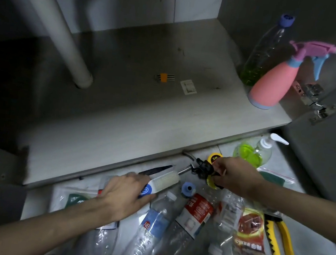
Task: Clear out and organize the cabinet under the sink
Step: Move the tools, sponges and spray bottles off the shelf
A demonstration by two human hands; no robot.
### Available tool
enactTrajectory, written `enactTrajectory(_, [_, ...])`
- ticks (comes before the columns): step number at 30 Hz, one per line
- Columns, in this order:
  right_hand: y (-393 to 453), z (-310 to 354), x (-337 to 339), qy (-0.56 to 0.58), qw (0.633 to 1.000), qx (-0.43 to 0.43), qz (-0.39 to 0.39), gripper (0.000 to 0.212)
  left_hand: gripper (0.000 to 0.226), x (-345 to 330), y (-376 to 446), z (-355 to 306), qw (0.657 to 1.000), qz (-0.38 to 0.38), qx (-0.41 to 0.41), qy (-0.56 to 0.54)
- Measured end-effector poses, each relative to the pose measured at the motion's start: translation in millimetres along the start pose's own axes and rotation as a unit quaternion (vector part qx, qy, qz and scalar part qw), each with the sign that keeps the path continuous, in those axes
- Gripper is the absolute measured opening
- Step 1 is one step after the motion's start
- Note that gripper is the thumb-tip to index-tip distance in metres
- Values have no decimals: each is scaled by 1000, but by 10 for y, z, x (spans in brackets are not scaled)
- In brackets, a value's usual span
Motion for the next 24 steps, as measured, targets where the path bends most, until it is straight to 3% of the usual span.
enactTrajectory(5, [16, 243, -26, -13, 998, 52, 13, 14, 36, 17, -24, -14, 990, -33, -74, 113])
enactTrajectory(9, [32, 411, -74, -36, 996, 81, 14, 16, 41, -72, 19, 87, 996, 9, -12, 91])
enactTrajectory(13, [21, 546, -153, -31, 995, 98, 11, 26, 34, 175, 32, -104, 997, -40, -51, 45])
enactTrajectory(16, [-2, 702, 64, 9, 992, 122, -26, 19, 16, 646, 77, -192, 989, -128, -79, -3])
enactTrajectory(21, [174, 736, 876, 112, 972, 125, -165, 34, 15, 1280, 501, 284, 974, -211, 31, -83])
enactTrajectory(24, [341, 256, 1247, 336, 899, 5, -281, 27, 18, 1387, 932, 529, 973, -192, 73, -106])
Point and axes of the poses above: each hand's wrist, its own y-axis towards the middle knuckle, its own x-axis out of the back of the hand, z = x × y, the point moved 10 cm from there along y, towards the middle knuckle, and after that the axes turned 14 degrees about y, right-handed, at the moved point
